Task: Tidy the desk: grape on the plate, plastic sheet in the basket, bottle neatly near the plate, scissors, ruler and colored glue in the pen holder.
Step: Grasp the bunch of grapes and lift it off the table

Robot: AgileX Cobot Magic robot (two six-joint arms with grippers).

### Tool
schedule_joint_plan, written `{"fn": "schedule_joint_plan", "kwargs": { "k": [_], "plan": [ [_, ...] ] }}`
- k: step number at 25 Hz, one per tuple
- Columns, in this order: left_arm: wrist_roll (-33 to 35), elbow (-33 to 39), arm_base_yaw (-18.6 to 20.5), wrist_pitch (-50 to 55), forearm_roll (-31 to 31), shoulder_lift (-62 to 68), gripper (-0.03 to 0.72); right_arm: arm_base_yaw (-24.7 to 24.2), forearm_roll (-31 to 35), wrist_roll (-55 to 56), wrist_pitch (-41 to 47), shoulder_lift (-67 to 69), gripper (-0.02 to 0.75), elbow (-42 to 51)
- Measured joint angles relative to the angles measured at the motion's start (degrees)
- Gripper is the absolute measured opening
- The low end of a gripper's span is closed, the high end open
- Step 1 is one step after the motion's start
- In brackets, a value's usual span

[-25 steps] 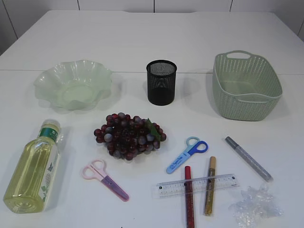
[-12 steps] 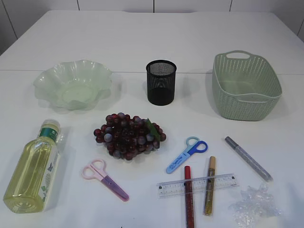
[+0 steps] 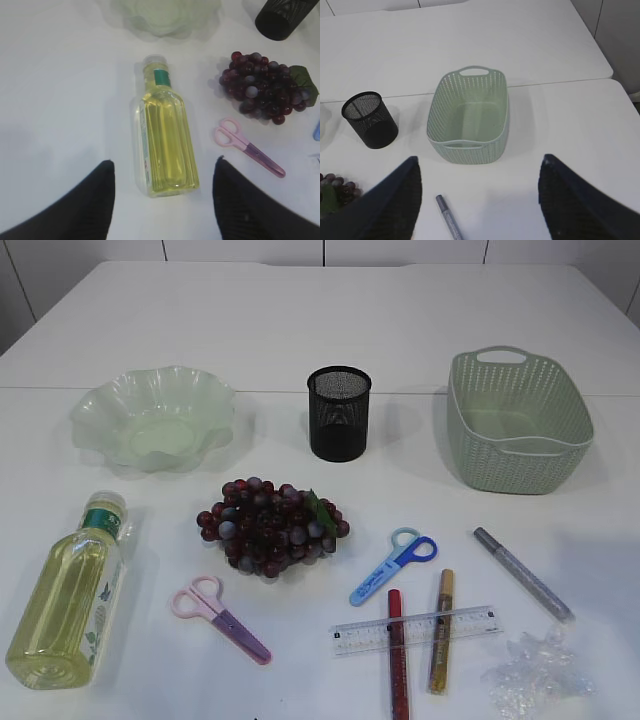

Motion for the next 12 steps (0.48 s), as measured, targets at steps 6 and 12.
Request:
{"fn": "schedule_joint_plan", "kwargs": {
  "k": [6, 12],
  "plan": [
    [0.82, -5.32, -2.43, -3.04, 0.00, 10.44, 0.452, 1.26, 0.33, -3.30, 4.69, 12.03, 0.565, -8.96],
    [0.82, -19.19, -6.20, 1.92, -2.80, 23.28, 0.434, 7.14, 0.57, -4.39, 8.94, 21.15, 0.565, -12.00]
  ]
}}
